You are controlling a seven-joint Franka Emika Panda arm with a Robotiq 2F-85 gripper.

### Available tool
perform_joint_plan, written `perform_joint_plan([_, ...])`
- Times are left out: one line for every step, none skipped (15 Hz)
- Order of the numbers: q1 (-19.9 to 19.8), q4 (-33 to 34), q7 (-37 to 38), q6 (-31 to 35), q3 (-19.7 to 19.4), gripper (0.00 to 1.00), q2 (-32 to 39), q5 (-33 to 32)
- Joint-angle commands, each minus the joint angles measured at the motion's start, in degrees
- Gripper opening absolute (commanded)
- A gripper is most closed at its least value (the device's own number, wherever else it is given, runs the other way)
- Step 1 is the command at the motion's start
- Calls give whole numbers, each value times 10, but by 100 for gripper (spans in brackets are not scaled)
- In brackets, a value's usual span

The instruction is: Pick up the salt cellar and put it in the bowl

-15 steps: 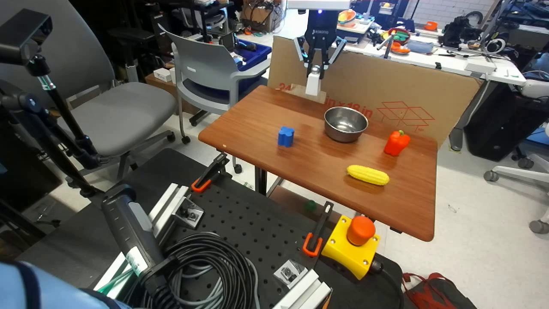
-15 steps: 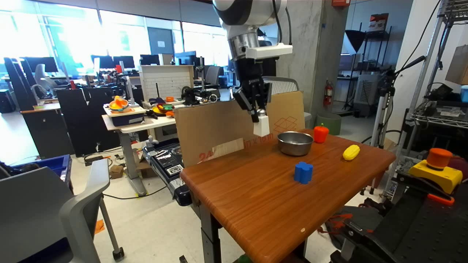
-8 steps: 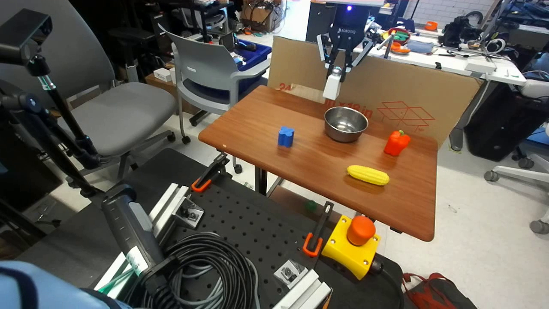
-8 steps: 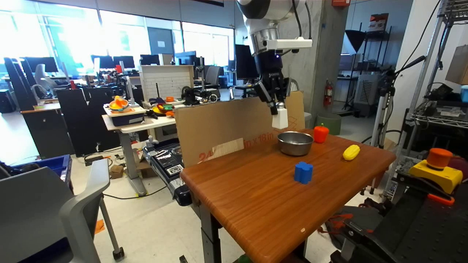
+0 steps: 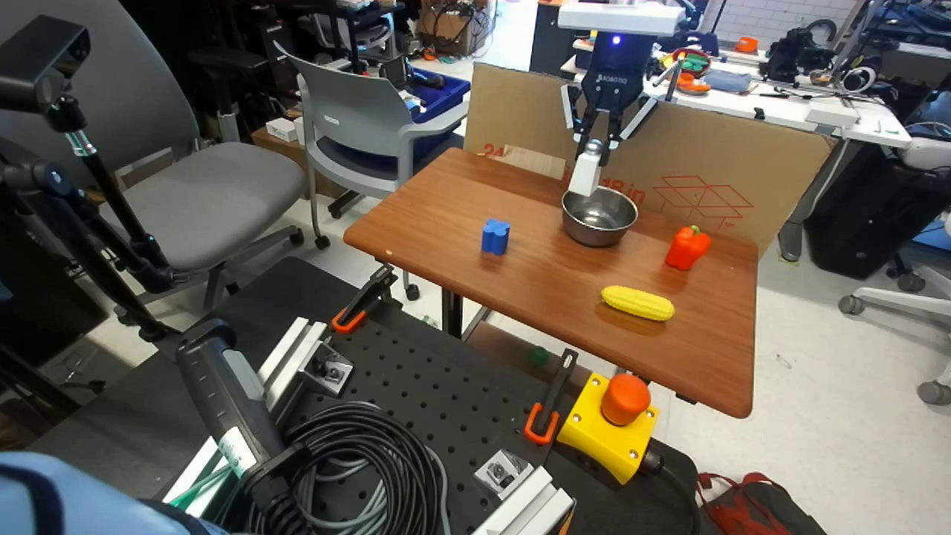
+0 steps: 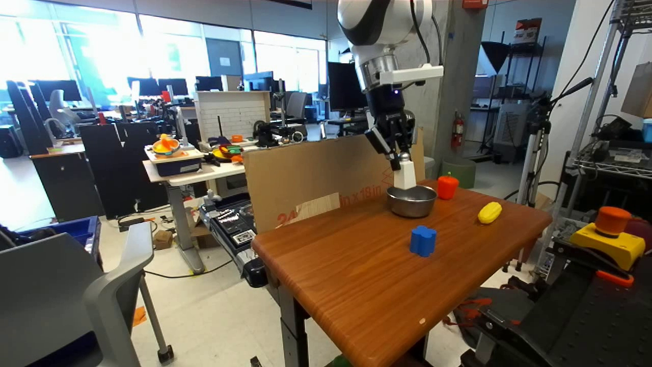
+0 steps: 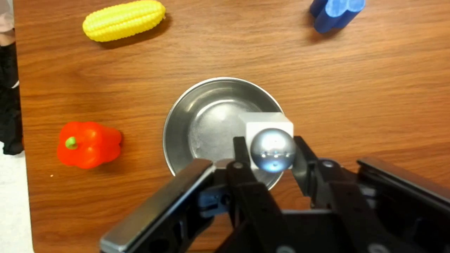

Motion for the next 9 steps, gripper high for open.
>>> perform_joint_plan([9, 37, 34, -12, -17, 9, 36, -9])
perform_joint_plan([10, 41, 43, -10, -21, 9, 42, -12])
perform_joint_plan([11, 47, 50, -9, -24, 9, 51, -14])
perform_joint_plan([11, 53, 58, -5, -26, 9, 58, -14])
perform_joint_plan([10, 58, 74, 9, -28, 9, 65, -9])
perform_joint_plan([11, 60, 88, 24, -31, 9, 71, -8])
perform_joint_plan([12, 62, 102, 37, -33, 9, 75, -7])
perform_joint_plan([13, 64, 112, 50, -35, 9, 79, -8])
perform_joint_plan([14, 66, 120, 57, -37, 9, 83, -8])
